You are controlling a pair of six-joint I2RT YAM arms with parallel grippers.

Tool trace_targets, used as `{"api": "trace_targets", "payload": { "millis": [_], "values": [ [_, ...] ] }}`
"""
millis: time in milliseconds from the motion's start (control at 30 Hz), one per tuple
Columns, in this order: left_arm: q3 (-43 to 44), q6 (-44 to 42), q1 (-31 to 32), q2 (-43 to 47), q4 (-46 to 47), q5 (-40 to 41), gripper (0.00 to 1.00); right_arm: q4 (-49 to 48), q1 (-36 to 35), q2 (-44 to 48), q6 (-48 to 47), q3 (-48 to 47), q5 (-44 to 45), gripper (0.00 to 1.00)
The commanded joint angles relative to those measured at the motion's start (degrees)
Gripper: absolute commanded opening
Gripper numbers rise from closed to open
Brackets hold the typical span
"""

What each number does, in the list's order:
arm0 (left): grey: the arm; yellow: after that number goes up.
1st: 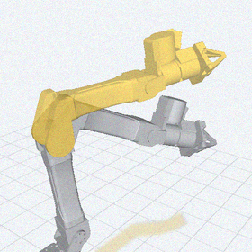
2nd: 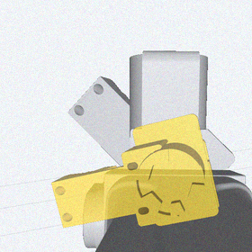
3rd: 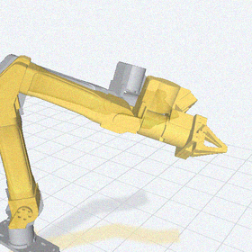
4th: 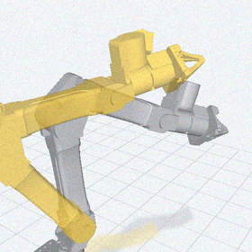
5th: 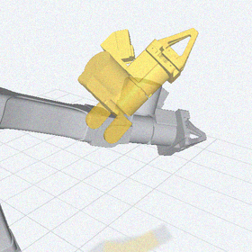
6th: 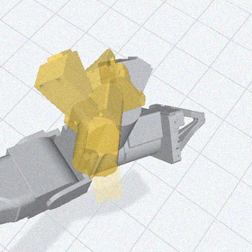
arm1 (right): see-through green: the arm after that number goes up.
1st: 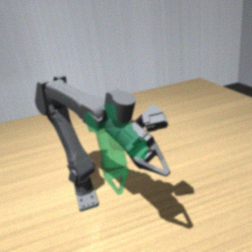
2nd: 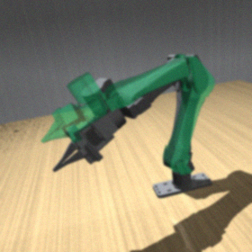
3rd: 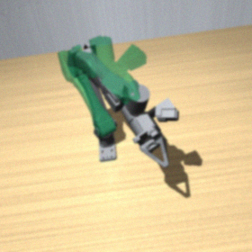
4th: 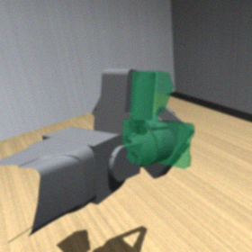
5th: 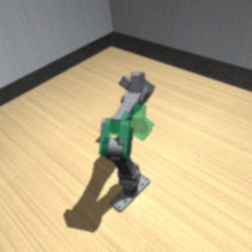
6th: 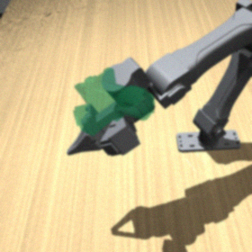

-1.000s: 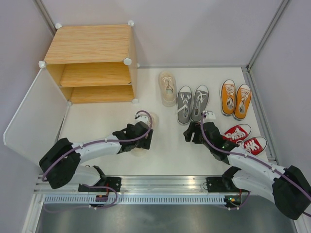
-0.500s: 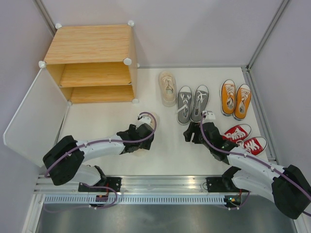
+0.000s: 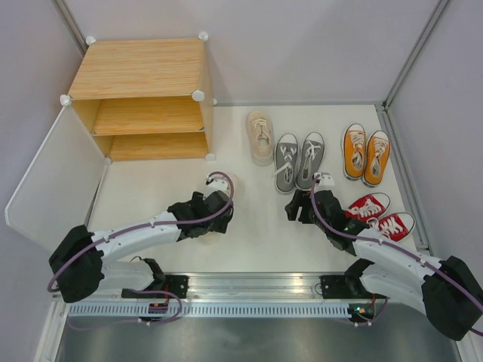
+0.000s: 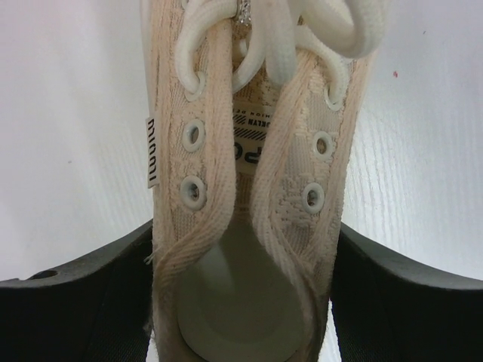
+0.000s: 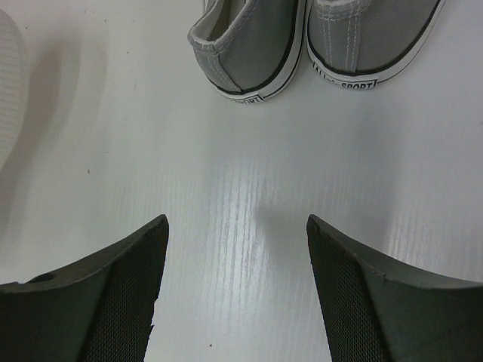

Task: Place and organize the shoes in the shoe cabinet
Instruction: Pick up the shoe from the center of the board.

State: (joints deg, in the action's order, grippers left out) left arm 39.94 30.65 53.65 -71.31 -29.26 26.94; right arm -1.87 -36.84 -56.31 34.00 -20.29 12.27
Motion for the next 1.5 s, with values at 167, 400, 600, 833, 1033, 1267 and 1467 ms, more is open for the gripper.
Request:
{"api": "trace_targets", "payload": {
  "millis": [167, 400, 600, 833, 1033, 1267, 1467],
  "values": [
    [7.07, 0.46, -0.39, 9.25, -7.83, 8.57, 0.02, -2.17, 0.28, 0.50, -0.60, 0.43, -0.76, 0.78],
    [15.77, 0.03, -6.35, 11.36, -17.94, 9.45, 0.02, -2.35, 0.36, 1.12, -0.51, 0.78, -1.46, 0.78],
    [21.14, -9.10, -17.77, 15.84, -19.70, 7.16, 0.02, -2.44, 0.28, 2.35, -0.34, 1.31, -2.16, 0.78],
    [23.16, -18.52, -31.40, 15.50, -17.15, 1.89, 0.02, -2.44, 0.28, 3.23, -0.16, 1.48, -3.22, 0.78],
    [26.23, -23.88, -40.45, 11.99, -11.89, -2.05, 0.02, -2.53, 0.28, 3.23, 0.02, 1.66, -3.48, 0.78],
    [32.64, -28.10, -50.21, 3.29, -8.36, -2.24, 0.02, -2.44, 0.28, 3.05, 0.02, 1.66, -3.13, 0.78],
    [35.72, -32.66, -56.62, -2.25, 0.15, -4.96, 0.02, -2.44, 0.28, 2.44, -0.07, 1.40, -3.04, 0.78]
  ]
}}
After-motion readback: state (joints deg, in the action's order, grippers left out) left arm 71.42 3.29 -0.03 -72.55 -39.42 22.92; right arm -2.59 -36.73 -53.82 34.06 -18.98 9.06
